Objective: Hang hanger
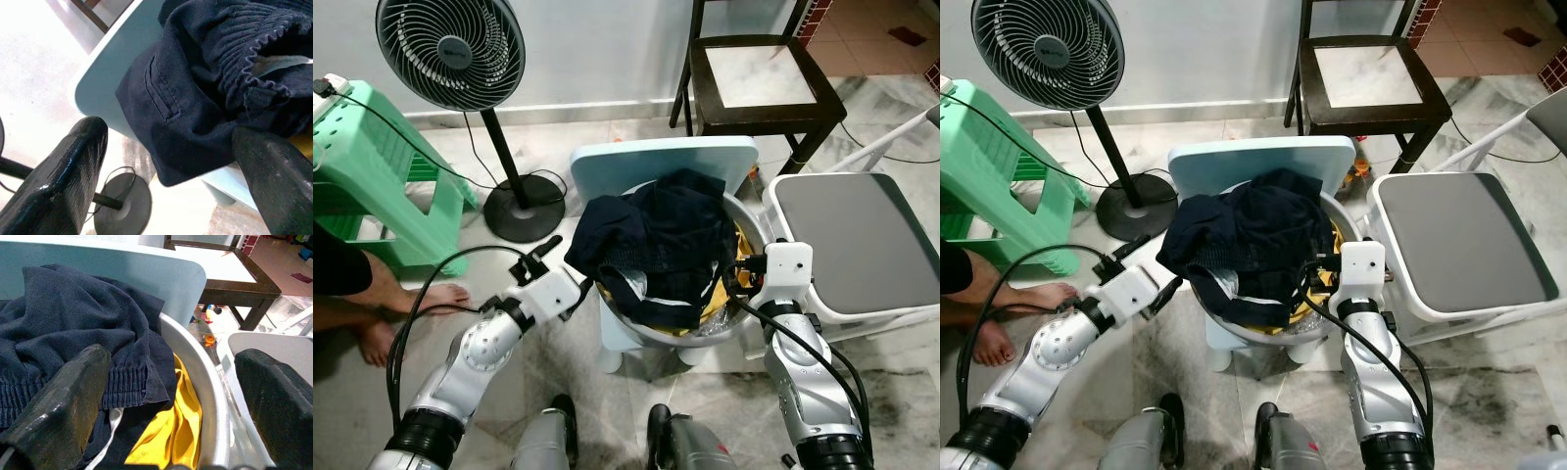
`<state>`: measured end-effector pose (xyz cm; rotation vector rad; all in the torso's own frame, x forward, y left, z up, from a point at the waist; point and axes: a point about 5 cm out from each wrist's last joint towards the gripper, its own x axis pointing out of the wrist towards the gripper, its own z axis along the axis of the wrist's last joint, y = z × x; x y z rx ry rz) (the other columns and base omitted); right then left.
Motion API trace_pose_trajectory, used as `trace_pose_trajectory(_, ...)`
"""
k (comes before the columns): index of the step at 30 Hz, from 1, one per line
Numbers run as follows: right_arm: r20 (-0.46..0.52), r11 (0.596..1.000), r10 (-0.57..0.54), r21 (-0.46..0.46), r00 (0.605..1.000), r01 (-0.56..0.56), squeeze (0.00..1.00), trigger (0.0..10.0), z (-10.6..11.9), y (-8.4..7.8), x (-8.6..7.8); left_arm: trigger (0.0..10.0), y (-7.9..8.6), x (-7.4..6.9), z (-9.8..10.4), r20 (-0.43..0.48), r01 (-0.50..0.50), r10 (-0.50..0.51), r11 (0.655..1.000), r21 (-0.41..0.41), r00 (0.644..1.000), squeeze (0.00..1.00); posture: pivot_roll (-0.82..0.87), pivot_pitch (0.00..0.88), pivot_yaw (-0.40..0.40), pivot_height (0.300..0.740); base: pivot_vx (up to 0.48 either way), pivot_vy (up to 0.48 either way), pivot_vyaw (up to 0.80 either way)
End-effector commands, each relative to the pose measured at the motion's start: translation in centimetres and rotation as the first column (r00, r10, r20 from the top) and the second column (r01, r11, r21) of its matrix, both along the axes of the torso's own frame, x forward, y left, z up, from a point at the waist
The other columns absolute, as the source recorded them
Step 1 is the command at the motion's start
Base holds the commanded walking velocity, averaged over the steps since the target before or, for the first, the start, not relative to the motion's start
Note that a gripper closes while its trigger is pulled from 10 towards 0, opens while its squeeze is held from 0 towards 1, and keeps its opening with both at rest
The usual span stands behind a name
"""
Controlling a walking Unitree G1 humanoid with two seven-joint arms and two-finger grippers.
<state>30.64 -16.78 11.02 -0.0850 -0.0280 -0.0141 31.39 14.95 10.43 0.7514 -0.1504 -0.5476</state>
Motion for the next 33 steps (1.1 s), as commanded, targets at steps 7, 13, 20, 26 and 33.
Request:
trace_pose_trajectory(7,-0.037,1.000,-0.025,0.003,0.999,0.025,0.00,10.0,-1.0,-0.4,-0.7,10.0,-2.0,0.2,-0.5,-0.053,0.105,-0.105,0.994,0.006,0.993,0.00,0.08,0.315,-0.012,0.740,0.000,0.000,0.00)
trace_pose_trajectory(13,-0.036,1.000,-0.029,0.005,0.999,0.029,0.00,10.0,-1.0,-0.4,-0.7,10.0,-3.1,-0.6,-1.1,-0.107,0.175,-0.180,0.983,-0.051,0.978,1.00,0.08,0.314,-0.011,0.740,0.000,0.000,0.00)
trace_pose_trajectory(20,-0.035,1.000,-0.030,0.002,0.999,0.030,0.00,10.0,-0.9,-0.6,-0.7,10.0,-3.0,-1.5,-1.7,-0.126,0.205,-0.210,0.978,-0.046,0.970,1.00,0.08,0.313,-0.014,0.740,0.000,0.000,0.00)
trace_pose_trajectory(26,-0.034,1.000,-0.025,0.002,0.999,0.025,0.00,10.0,-0.9,-0.5,-0.6,10.0,-2.5,-2.0,-2.4,-0.160,0.224,-0.225,0.974,-0.020,0.961,0.00,0.09,0.313,-0.018,0.740,0.000,0.000,0.00)
trace_pose_trajectory(33,-0.035,1.000,-0.020,0.001,0.999,0.020,0.00,10.0,-0.9,-0.4,-0.5,10.0,-2.1,-1.5,-1.8,-0.182,0.270,-0.264,0.963,0.007,0.947,0.00,0.09,0.312,-0.018,0.740,0.000,0.000,0.00)
